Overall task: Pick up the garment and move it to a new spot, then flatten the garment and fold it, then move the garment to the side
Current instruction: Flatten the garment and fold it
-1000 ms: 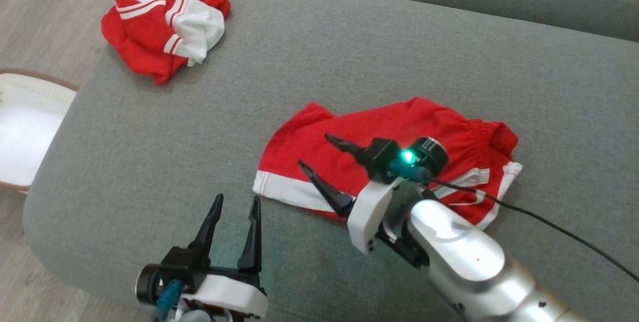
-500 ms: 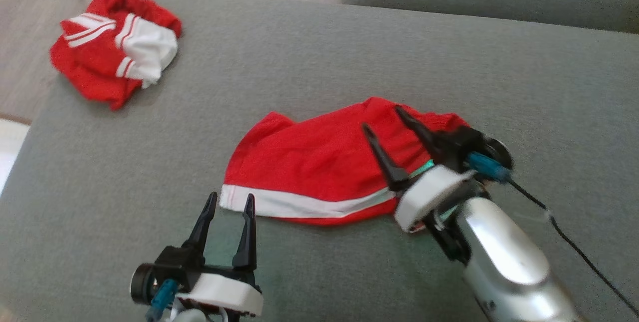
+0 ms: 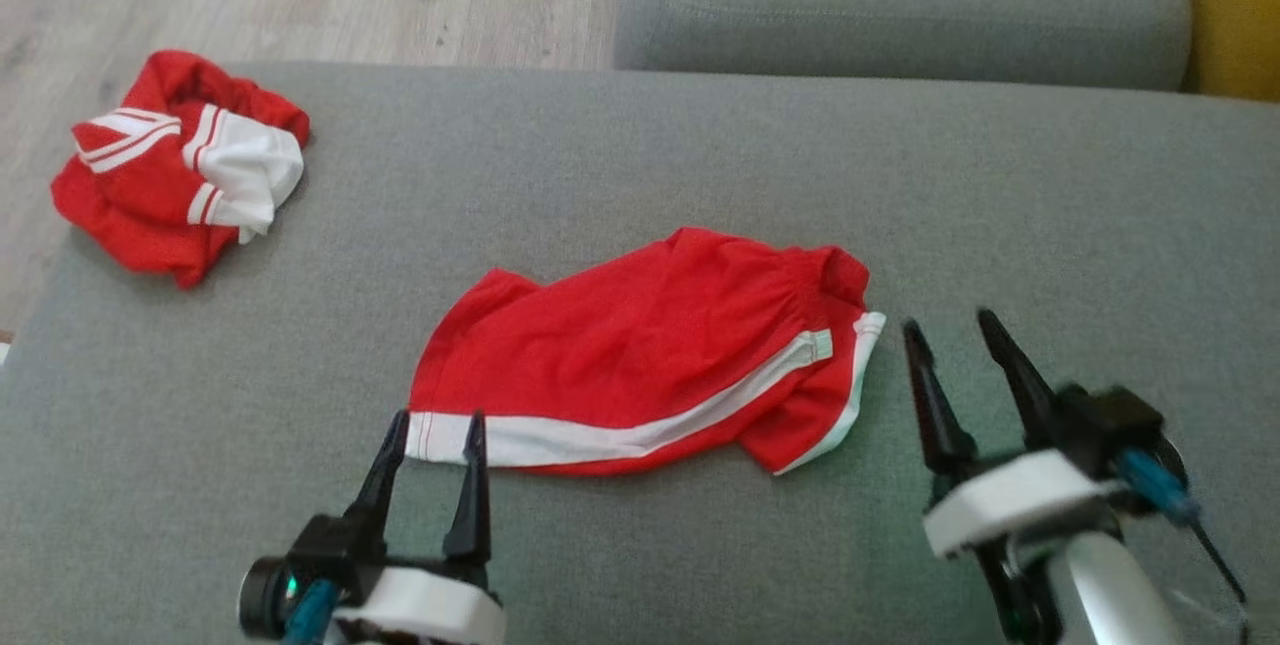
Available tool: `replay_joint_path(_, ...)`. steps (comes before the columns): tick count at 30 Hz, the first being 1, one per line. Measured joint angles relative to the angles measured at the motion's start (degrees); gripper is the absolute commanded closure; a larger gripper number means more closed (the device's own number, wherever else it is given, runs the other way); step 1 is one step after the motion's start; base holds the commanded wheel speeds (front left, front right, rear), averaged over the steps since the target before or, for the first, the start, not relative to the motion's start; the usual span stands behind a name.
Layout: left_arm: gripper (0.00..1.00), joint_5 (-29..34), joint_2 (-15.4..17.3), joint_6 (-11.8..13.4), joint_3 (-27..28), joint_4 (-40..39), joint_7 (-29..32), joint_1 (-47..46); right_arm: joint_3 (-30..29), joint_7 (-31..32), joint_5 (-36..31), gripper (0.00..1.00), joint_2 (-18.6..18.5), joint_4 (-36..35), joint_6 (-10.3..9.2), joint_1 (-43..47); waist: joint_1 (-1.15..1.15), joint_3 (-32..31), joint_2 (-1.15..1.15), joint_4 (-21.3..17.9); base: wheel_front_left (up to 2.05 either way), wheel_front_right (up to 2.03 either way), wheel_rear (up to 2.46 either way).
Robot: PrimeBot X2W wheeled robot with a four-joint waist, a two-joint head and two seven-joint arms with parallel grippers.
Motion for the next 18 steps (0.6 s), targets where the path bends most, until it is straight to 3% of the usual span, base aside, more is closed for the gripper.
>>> replay_joint_path(9, 0.0, -0.9, 1.5, 0.6, 0.4, -0.7, 0.1, 2.5, -4.6, -1.4, 0.0, 0.0, 0.7, -5.4, 0.0, 7.5, 0.0, -2.1, 0.0, 0.3, 0.0, 0.0, 0.0)
replay_joint_path(18, 0.0, -0.9, 1.7, 0.7, 0.2, -1.7, 0.5, 3.0, -4.6, -1.7, 0.0, 0.0, 0.8, -7.3, 0.0, 10.1, 0.0, -2.3, 0.0, -0.1, 0.0, 0.0, 0.0)
